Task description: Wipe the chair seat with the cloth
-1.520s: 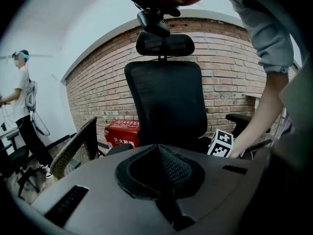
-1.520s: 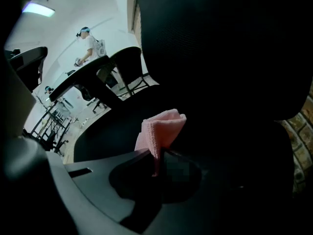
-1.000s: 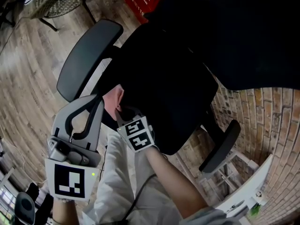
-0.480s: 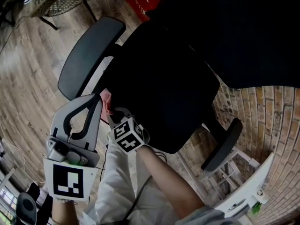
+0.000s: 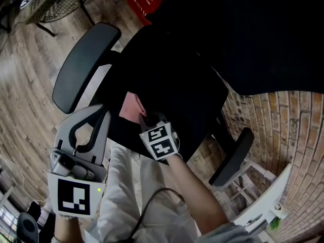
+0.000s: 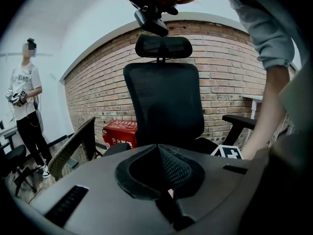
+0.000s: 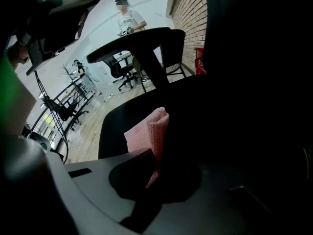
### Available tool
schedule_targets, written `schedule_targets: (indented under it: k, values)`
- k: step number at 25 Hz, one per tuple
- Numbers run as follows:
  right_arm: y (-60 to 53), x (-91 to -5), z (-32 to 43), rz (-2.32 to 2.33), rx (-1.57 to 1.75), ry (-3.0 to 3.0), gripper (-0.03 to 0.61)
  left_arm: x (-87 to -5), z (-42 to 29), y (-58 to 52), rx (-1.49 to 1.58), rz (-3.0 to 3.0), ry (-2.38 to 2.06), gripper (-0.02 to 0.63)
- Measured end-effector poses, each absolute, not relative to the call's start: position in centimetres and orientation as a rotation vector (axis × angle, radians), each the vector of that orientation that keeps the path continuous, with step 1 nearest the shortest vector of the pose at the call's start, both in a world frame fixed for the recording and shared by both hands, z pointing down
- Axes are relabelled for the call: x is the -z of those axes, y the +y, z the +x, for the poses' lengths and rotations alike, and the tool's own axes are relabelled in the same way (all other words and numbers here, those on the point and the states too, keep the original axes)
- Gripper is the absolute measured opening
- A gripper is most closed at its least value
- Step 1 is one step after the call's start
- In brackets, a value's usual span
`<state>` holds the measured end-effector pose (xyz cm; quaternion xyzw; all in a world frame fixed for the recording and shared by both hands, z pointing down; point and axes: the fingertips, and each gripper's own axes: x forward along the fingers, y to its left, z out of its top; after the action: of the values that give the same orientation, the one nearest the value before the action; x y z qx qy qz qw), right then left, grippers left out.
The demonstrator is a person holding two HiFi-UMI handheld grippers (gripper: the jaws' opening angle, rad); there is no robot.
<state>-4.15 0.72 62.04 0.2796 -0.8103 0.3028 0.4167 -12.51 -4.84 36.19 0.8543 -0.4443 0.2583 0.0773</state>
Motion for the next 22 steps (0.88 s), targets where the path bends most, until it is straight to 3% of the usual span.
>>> schedule_targets:
  k: [15,22]
  values:
    - [-9.8,-61.8,20.0,1.277,-0.767,-1.705,0.055,-37.1,-8.6,-5.9,-0.770,2.598,-1.257,0.018]
    - [-11.3,-61.6,25.5,1.419,-0.804,-1.555,0.055,-37.5,-7.5,-6.3,-0.778,2.614,-1.226,0.018]
